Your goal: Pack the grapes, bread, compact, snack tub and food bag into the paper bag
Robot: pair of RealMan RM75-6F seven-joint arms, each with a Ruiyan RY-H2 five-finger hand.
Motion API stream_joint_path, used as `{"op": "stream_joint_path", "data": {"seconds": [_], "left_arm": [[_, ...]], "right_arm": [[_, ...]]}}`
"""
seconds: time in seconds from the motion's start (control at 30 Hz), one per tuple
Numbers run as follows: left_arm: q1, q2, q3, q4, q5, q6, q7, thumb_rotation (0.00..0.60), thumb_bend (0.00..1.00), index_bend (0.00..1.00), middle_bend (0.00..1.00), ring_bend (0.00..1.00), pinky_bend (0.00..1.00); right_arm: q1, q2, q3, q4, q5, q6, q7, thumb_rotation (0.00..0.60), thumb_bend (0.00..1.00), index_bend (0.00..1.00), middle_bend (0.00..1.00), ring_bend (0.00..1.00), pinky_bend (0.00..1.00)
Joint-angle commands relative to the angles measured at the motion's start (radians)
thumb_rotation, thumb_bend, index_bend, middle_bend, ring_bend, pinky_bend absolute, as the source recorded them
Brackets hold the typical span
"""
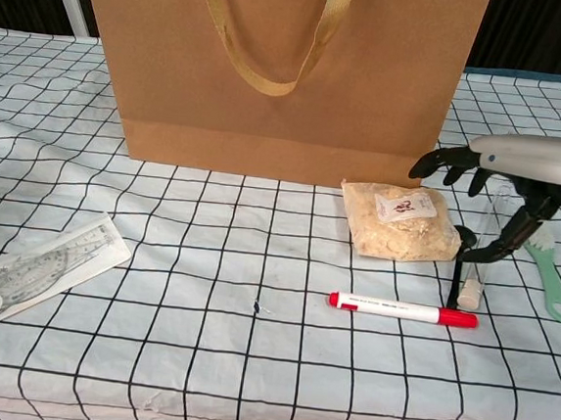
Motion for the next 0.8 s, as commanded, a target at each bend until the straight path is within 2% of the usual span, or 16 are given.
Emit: {"op": "stream_joint_path", "data": {"seconds": [0.03, 0.37, 0.8], "left_arm": [[0.0, 0.001, -0.001, 0.0, -0.002, -0.001, -0.001, 0.6, 0.02, 0.08, 0.04, 0.0, 0.05], [-0.001, -0.001, 0.002, 0.0, 0.0, -0.006, 0.005, 0.6, 0.02, 0.08, 0.04, 0.0, 0.05], [-0.002, -0.001, 0.001, -0.002, -0.004, -0.012, 0.006, 0.6, 0.02, 0.07, 0.04, 0.0, 0.05]], "right_arm": [[0.025, -0.062, -0.012, 0.048, -0.008, 0.03, -0.066, 0.6, 0.15, 0.14, 0.1, 0.14, 0.23], [0.053, -0.159, -0.019, 0.131, 0.015, 0.086, -0.185, 0.6, 0.15, 0.14, 0.1, 0.14, 0.23], [0.08, -0.226, -0.014, 0.217, 0.049, 0.068, -0.179, 0.6, 0.15, 0.14, 0.11, 0.14, 0.23]]}}
